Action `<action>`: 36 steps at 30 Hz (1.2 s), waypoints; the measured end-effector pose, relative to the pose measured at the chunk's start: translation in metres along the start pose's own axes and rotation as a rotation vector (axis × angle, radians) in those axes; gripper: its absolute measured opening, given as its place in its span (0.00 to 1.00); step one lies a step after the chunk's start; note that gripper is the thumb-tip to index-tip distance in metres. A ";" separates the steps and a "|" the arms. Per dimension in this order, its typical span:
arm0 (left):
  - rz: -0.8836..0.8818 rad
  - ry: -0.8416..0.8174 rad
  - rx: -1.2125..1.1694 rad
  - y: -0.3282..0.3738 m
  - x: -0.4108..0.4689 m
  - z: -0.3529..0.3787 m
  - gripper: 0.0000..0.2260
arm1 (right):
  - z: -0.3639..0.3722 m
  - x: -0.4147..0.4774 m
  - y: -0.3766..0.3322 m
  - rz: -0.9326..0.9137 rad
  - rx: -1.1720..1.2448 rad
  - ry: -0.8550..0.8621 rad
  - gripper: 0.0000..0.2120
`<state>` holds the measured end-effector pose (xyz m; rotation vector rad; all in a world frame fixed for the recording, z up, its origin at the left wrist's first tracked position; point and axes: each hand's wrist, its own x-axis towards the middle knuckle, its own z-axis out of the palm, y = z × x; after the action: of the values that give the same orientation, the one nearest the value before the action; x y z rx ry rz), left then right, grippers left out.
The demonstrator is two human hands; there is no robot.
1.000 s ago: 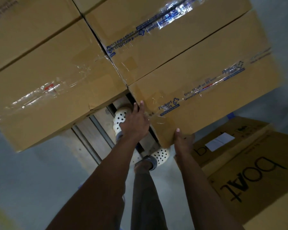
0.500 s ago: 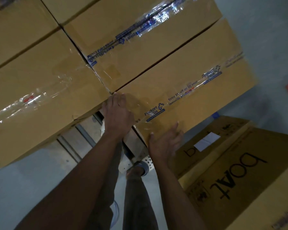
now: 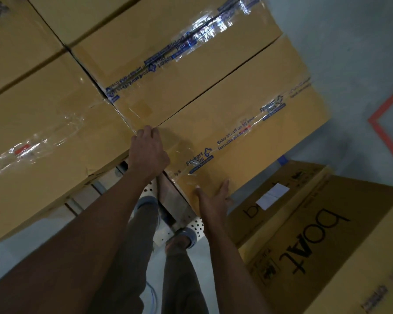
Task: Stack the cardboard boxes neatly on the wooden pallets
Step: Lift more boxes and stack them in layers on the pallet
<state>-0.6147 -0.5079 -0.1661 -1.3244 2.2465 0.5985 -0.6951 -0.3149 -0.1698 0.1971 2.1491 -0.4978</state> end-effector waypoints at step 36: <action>-0.072 -0.109 -0.358 -0.003 -0.058 0.063 0.51 | 0.002 0.004 0.005 -0.089 -0.418 -0.090 0.53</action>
<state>-0.5761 -0.4328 -0.1830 -1.4913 2.0581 1.0571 -0.6940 -0.3119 -0.1754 -0.1521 2.1263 -0.0971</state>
